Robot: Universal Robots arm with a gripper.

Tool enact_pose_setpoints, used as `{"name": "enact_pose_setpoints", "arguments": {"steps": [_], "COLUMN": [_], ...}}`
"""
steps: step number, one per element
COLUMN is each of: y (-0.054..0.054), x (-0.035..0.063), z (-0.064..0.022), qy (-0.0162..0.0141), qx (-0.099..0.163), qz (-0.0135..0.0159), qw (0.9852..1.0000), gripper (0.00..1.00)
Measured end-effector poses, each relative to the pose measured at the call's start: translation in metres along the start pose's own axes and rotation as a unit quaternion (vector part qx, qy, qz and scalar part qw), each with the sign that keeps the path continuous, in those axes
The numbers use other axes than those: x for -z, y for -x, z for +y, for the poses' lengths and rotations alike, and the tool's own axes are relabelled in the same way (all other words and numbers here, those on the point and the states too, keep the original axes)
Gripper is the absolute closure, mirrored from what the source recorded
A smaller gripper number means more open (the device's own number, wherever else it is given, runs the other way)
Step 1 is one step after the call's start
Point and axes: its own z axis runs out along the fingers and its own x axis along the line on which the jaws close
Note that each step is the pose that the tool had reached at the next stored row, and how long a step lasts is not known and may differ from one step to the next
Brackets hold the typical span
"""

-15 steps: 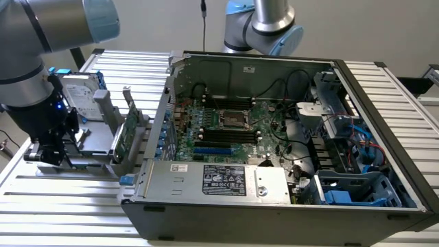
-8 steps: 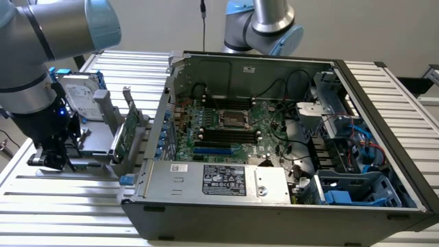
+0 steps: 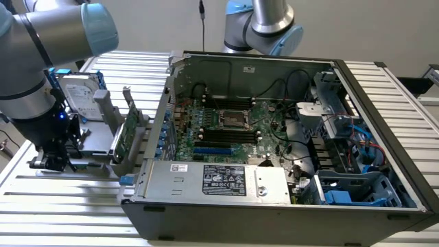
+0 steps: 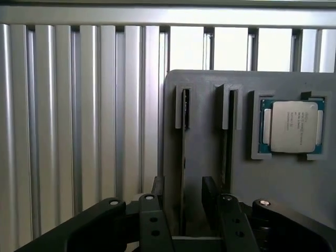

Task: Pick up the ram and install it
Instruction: 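Pick up the ram and move it above insertion slot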

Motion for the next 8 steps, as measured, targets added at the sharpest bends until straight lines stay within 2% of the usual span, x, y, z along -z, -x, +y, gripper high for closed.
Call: {"name": "enact_pose_setpoints", "arguments": {"steps": [1, 3, 8], "y": [-0.0007, -0.0019, -0.0028], "x": [-0.0006, -0.0018, -0.0027], "z": [0.0, 0.0, -0.0001], "qy": [0.0, -0.0001, 0.0], "qx": [0.001, 0.002, 0.009], "qz": [-0.0026, -0.0055, -0.0059], "qw": [1.0, 1.0, 0.9999], "gripper": [0.58, 0.58, 0.58]}}
